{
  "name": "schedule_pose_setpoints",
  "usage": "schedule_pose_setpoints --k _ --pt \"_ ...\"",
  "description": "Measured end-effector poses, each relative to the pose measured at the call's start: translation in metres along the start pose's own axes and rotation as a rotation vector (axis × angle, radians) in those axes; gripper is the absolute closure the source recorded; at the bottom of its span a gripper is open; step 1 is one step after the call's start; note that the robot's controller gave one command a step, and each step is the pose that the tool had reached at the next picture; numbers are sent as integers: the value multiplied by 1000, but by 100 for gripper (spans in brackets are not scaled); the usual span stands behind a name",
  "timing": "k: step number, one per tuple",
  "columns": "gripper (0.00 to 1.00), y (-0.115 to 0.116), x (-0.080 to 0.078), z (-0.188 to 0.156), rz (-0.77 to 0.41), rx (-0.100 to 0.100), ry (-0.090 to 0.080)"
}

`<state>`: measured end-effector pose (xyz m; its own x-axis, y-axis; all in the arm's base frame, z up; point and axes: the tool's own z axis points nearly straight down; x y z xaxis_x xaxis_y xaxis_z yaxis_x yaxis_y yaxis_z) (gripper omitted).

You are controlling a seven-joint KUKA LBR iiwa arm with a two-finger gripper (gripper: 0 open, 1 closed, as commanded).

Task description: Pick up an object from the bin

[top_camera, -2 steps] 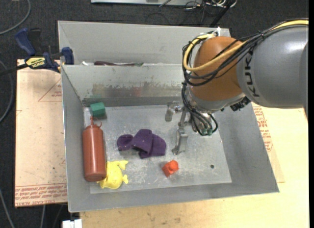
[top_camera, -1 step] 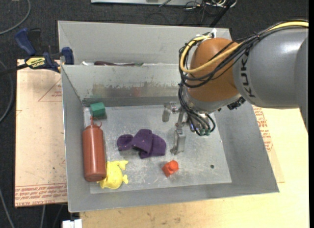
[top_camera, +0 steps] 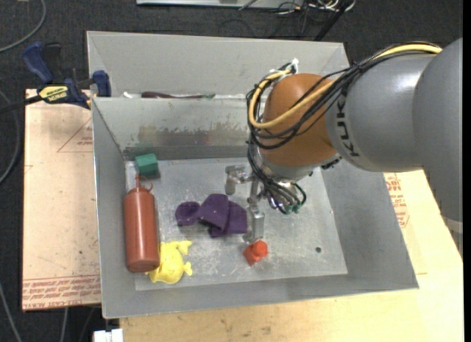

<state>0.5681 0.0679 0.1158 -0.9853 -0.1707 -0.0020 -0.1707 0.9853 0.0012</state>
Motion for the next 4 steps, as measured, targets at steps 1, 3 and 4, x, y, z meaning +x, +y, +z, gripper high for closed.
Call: schedule_pose_setpoints --k 1,3,4 --pt "100 51 12 41 10 0 -4" --pt "100 45 10 40 7 -1 -5" --pt "100 42 9 43 4 -1 -6"
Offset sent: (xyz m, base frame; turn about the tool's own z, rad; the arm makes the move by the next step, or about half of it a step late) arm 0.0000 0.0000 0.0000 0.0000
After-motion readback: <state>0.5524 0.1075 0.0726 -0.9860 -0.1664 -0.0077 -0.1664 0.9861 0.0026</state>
